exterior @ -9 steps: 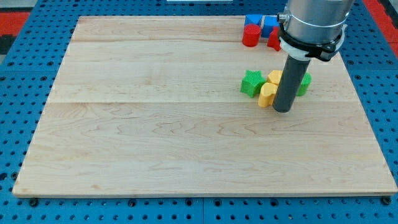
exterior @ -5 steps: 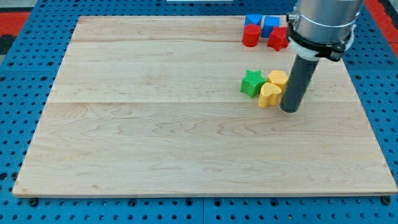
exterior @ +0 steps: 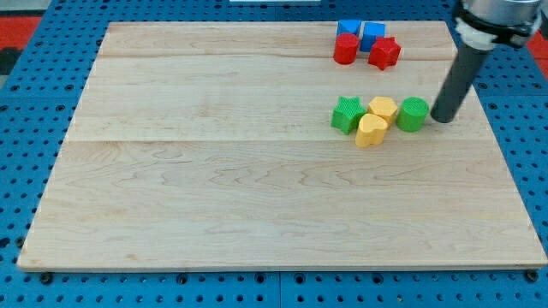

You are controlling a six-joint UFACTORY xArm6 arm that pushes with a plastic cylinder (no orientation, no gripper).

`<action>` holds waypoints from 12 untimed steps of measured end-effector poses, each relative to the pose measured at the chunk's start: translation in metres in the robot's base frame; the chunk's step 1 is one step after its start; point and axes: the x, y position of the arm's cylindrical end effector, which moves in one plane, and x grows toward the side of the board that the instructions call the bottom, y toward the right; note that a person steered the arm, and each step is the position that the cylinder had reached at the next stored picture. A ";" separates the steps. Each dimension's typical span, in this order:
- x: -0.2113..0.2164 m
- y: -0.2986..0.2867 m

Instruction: Push the green circle towards bottom middle

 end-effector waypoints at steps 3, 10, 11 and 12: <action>-0.023 -0.108; 0.119 -0.228; 0.061 -0.205; 0.029 -0.242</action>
